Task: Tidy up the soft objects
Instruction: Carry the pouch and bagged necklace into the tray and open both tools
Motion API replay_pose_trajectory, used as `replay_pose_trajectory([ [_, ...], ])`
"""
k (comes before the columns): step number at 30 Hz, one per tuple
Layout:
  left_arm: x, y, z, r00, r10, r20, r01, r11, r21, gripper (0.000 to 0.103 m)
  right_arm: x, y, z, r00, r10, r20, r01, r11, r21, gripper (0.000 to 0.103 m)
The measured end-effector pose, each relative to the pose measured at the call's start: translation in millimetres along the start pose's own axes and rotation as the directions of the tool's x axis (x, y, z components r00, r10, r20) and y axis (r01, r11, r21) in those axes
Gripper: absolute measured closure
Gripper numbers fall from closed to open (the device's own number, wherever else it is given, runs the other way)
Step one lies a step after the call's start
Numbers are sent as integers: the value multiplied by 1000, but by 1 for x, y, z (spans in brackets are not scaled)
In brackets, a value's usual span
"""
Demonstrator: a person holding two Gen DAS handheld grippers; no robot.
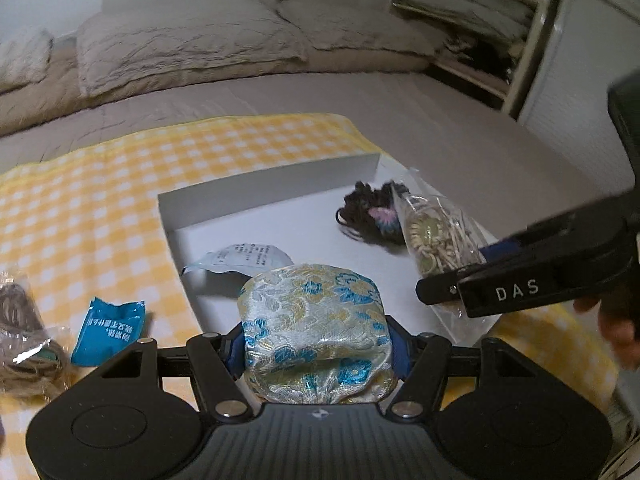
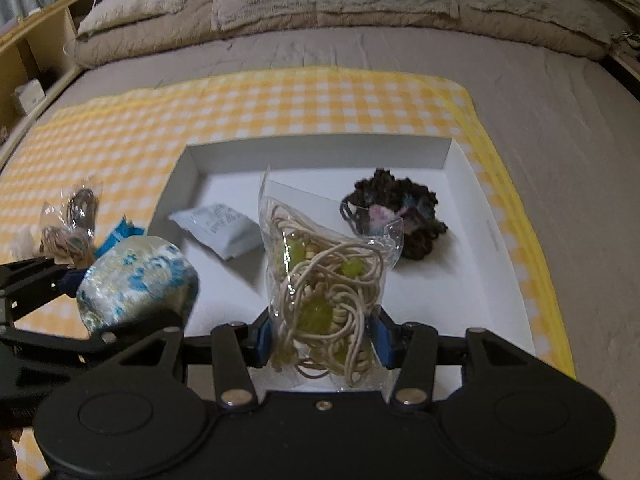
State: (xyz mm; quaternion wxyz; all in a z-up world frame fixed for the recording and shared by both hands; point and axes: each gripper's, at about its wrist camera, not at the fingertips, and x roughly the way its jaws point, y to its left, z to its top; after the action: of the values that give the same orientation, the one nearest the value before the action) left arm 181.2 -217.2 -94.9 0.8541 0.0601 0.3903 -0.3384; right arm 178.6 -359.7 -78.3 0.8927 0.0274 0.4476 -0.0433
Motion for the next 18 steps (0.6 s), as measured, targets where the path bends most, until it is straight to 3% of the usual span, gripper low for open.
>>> replay_pose_trajectory([
  [5, 11, 0, -1, 1000, -7, -1, 7, 1000, 18, 36, 7, 3, -1, 999, -3, -36, 2, 999, -35, 53],
  [8, 16, -2, -4, 1000, 5, -12, -4, 998, 56, 15, 11, 6, -1, 999, -1, -45, -1, 999, -45, 52],
  [9, 17, -4, -5, 1000, 11, -14, -10, 998, 69, 10, 12, 7, -1, 999, 2, -43, -4, 999, -44, 47],
  [10, 17, -5, -6, 1000, 11, -20, -9, 996, 85, 9, 14, 6, -1, 999, 9, -37, -10, 999, -36, 33],
  [12, 17, -6, -7, 999, 12, -35, -8, 994, 107, 9, 16, 6, 0, 999, 4, -33, -5, 1000, -26, 18],
  [18, 16, -4, -7, 999, 23, -45, -18, 993, 116, 8, 13, 1, 4, 1000, 5, -23, -5, 1000, -2, 18],
])
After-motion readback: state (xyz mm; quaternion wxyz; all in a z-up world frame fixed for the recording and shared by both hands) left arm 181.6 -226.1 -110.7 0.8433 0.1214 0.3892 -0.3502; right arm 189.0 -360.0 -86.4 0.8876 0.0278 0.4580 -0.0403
